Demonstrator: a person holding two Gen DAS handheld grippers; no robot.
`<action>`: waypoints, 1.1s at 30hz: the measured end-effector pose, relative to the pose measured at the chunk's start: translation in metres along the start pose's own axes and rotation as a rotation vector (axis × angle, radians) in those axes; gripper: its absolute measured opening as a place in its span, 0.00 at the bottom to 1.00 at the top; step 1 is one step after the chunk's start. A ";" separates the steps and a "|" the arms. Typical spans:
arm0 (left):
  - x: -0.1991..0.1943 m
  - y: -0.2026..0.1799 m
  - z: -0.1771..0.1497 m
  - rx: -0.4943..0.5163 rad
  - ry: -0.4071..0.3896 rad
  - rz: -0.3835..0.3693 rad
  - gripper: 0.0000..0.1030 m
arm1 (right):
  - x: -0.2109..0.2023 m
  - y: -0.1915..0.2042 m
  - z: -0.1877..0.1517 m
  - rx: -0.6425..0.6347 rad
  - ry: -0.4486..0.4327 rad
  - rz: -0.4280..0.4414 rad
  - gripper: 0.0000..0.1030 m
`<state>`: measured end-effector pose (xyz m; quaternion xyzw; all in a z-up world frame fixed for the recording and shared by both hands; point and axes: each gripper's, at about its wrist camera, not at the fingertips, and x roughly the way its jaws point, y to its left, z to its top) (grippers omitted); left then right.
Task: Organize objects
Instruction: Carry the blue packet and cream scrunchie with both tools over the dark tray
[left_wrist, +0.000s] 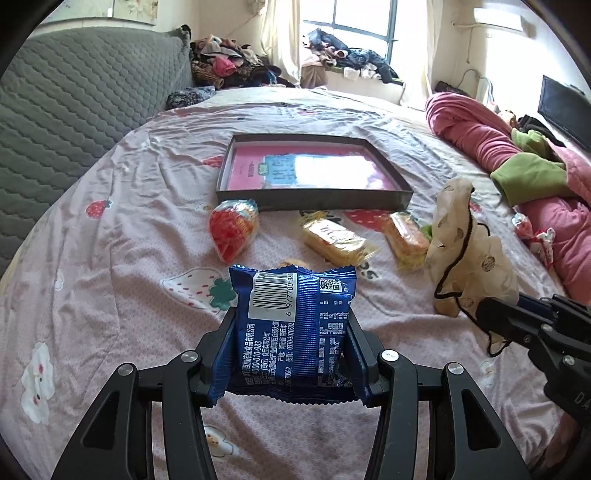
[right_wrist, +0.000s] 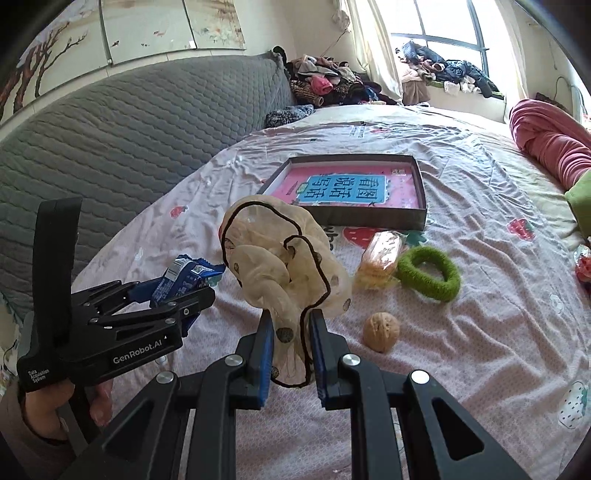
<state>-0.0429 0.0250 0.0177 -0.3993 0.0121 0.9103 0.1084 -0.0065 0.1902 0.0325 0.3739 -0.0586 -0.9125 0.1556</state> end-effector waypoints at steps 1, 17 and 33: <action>0.000 -0.001 0.002 0.001 0.000 0.000 0.52 | 0.000 0.000 0.001 0.003 -0.001 0.002 0.19; -0.006 -0.013 0.037 0.000 -0.040 0.050 0.52 | -0.004 -0.007 0.020 0.024 -0.055 -0.054 0.19; -0.003 -0.016 0.118 0.005 -0.085 0.062 0.52 | -0.008 -0.021 0.089 0.027 -0.114 -0.069 0.19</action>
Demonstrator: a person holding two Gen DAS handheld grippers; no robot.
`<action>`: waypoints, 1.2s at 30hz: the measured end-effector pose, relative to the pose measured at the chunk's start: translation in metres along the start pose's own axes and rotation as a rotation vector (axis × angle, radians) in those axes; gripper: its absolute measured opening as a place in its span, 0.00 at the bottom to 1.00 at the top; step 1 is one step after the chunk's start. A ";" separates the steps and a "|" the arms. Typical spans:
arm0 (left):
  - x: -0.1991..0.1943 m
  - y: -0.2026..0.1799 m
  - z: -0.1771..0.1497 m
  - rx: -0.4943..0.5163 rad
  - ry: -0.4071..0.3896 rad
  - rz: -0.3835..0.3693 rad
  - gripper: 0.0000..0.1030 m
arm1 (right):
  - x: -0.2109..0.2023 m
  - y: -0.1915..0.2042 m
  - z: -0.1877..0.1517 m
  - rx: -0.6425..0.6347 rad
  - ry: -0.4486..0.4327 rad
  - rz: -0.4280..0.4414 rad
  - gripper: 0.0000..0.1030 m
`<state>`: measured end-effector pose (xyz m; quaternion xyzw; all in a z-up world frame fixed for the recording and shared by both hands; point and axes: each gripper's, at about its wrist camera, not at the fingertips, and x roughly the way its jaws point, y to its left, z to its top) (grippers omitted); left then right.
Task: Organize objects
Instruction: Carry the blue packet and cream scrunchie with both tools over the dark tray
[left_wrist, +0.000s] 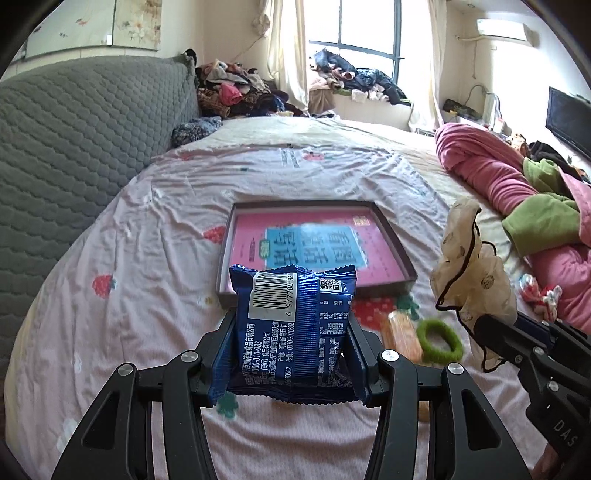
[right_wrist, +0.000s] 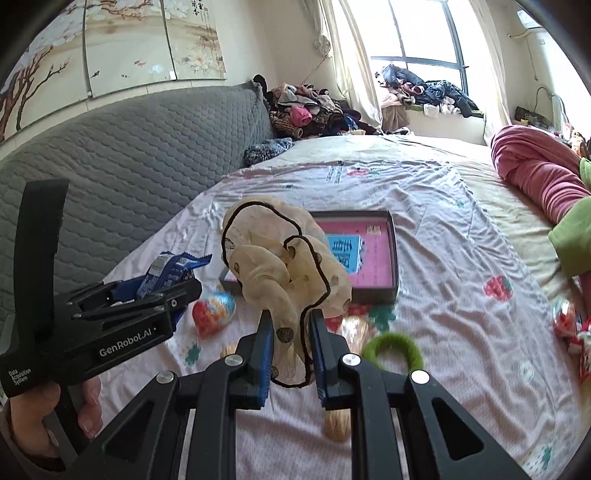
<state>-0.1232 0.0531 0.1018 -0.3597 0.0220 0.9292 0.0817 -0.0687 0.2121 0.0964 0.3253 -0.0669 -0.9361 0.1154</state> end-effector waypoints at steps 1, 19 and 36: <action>0.002 0.000 0.004 0.003 0.002 0.006 0.52 | 0.002 -0.001 0.004 0.002 -0.003 0.002 0.19; 0.052 -0.007 0.080 0.013 -0.024 0.017 0.52 | 0.049 -0.018 0.075 -0.047 -0.019 -0.032 0.19; 0.150 -0.007 0.131 0.014 0.009 0.044 0.52 | 0.132 -0.054 0.121 -0.037 0.004 -0.045 0.19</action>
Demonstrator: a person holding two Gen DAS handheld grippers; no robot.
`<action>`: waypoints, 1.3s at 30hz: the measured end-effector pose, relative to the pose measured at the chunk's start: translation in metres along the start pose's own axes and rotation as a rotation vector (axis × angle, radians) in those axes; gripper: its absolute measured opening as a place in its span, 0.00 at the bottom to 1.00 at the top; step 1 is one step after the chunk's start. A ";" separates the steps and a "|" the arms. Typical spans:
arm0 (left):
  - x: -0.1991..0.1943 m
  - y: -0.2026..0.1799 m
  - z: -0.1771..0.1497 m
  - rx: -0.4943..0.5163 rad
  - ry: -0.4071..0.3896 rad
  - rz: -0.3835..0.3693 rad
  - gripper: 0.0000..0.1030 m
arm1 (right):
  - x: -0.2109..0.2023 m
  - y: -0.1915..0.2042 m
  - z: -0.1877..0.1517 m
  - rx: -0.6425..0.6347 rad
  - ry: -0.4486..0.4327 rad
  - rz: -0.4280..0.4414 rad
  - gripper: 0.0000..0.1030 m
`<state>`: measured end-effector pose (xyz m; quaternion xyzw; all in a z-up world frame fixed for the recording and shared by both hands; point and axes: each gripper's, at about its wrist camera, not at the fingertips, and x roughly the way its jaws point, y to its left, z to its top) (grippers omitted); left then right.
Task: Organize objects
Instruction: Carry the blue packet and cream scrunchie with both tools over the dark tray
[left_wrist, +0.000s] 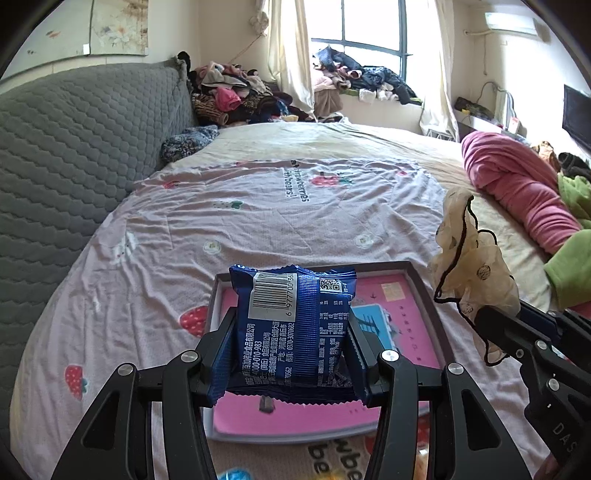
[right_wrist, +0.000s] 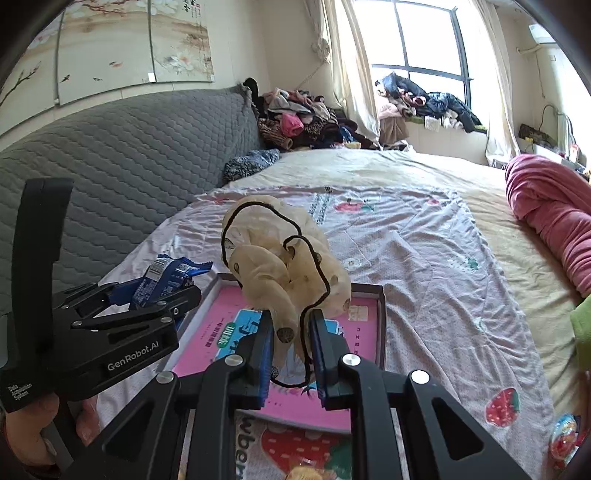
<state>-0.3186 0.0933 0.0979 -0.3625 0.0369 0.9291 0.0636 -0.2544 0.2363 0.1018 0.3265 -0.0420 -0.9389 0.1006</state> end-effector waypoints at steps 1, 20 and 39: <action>0.006 0.000 0.001 0.003 0.004 0.005 0.52 | 0.006 -0.002 0.000 0.003 0.005 -0.001 0.19; 0.133 -0.008 -0.016 0.025 0.171 0.032 0.53 | 0.138 -0.030 -0.012 -0.042 0.229 -0.064 0.19; 0.171 0.001 -0.029 -0.018 0.274 0.051 0.54 | 0.181 -0.037 -0.025 0.003 0.355 -0.066 0.20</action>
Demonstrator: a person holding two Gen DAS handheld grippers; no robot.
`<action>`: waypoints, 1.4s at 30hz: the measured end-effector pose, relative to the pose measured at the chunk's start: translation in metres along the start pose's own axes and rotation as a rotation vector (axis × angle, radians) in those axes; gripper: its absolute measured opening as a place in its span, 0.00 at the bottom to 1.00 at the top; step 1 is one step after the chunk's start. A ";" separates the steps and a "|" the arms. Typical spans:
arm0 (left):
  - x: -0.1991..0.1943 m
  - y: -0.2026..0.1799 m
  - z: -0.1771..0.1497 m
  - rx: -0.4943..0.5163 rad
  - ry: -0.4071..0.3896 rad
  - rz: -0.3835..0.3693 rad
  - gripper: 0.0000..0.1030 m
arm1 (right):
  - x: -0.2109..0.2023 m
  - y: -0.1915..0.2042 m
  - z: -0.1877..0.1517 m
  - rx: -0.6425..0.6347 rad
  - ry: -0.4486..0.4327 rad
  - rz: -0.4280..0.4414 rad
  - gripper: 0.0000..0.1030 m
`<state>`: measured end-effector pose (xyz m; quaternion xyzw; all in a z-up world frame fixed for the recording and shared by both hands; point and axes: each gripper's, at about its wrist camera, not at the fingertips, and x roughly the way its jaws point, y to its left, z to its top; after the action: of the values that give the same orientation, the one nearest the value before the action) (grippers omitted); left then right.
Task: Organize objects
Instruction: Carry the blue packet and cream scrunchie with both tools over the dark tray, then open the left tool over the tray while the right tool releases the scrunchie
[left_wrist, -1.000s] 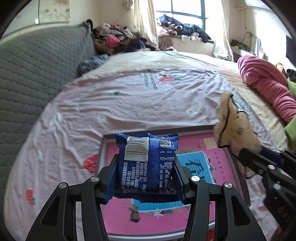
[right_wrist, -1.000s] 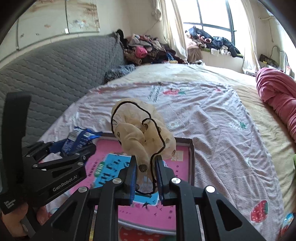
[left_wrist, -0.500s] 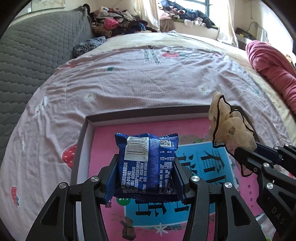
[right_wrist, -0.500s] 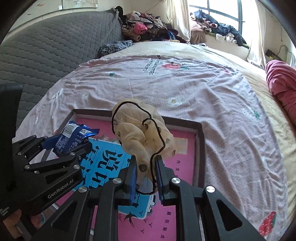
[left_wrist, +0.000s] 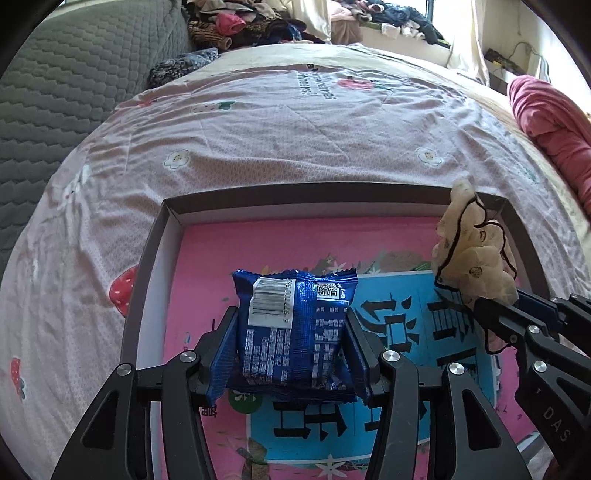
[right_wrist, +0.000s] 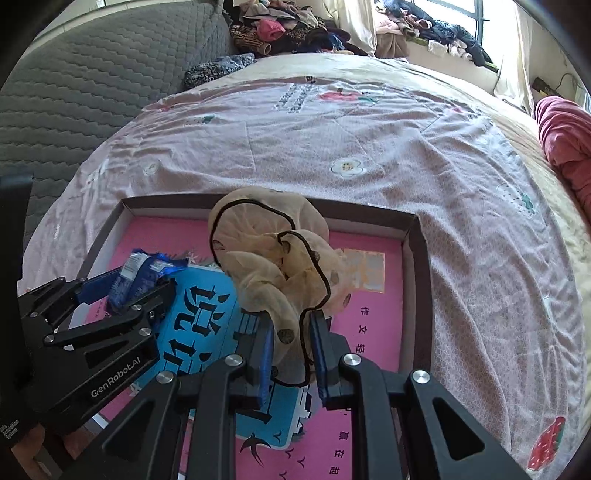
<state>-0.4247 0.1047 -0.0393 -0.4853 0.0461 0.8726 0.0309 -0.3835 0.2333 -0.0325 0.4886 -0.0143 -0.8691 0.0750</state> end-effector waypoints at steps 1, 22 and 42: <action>0.000 0.000 0.000 -0.002 0.002 0.002 0.55 | 0.001 0.001 0.000 -0.001 0.003 -0.004 0.20; -0.034 0.013 -0.006 0.019 0.014 0.068 0.79 | -0.029 0.002 0.002 0.031 -0.011 -0.032 0.60; -0.097 0.033 -0.011 0.011 -0.067 0.100 0.91 | -0.084 0.024 -0.001 -0.009 -0.067 -0.054 0.79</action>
<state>-0.3674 0.0695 0.0392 -0.4527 0.0739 0.8885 -0.0087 -0.3371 0.2218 0.0403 0.4591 0.0001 -0.8868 0.0530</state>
